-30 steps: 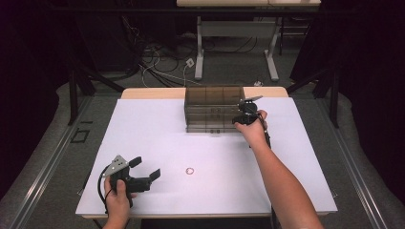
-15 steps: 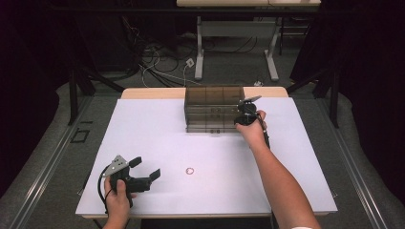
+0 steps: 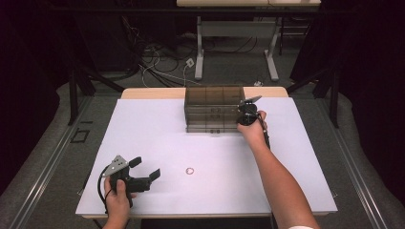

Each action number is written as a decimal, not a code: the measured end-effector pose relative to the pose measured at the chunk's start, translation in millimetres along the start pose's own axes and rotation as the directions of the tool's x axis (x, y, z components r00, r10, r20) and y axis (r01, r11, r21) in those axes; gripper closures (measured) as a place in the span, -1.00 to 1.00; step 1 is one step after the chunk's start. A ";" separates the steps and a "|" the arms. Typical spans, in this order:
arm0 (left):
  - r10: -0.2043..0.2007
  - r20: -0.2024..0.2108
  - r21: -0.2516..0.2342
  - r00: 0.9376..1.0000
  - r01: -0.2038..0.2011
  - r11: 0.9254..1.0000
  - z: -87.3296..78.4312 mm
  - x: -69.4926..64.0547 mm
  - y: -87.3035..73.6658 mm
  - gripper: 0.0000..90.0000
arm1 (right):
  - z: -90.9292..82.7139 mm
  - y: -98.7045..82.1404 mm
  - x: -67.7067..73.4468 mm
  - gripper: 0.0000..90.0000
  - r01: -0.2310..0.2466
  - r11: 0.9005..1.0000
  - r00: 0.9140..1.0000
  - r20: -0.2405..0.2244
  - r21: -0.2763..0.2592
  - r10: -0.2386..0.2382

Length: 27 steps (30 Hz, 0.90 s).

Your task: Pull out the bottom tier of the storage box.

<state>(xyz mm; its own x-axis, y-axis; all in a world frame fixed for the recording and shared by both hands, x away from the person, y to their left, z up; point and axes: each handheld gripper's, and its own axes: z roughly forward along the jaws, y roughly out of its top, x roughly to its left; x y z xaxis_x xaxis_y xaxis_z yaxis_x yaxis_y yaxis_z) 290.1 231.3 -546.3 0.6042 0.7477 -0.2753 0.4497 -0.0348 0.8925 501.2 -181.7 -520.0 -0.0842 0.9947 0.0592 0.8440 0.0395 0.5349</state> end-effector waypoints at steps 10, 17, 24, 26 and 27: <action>-0.002 -0.003 -0.002 1.000 0.002 1.000 0.4 0.1 -0.3 -0.99 | 3.0 -0.3 -0.9 0.82 -0.018 0.999 1.000 0.003 0.028 0.018; -0.004 0.000 -0.002 1.000 0.004 1.000 0.0 0.3 -0.2 -0.99 | 4.1 0.1 -1.1 0.89 -0.035 0.999 0.999 0.013 0.032 0.035; -0.005 -0.003 -0.008 1.000 0.005 1.000 0.4 0.4 -0.4 -0.99 | 3.8 0.5 -0.5 0.94 -0.047 0.998 0.999 0.025 0.037 0.046; -0.007 -0.002 -0.008 1.000 0.006 1.000 0.5 0.4 -0.4 -0.99 | 3.3 0.8 -0.8 0.94 -0.053 0.998 0.998 0.026 0.045 0.052; -0.007 -0.003 -0.007 1.000 0.007 1.000 0.5 0.4 -0.5 -0.99 | 3.2 0.9 -1.1 0.95 -0.058 0.997 0.998 0.022 0.047 0.057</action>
<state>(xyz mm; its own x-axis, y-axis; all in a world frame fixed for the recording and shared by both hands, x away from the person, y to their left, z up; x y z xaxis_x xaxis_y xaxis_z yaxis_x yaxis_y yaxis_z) 290.5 231.3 -547.0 0.5992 0.7499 -0.2804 0.4491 -0.0248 0.8931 503.8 -182.5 -522.2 -0.0240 0.9972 0.0711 0.8714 -0.0140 0.4903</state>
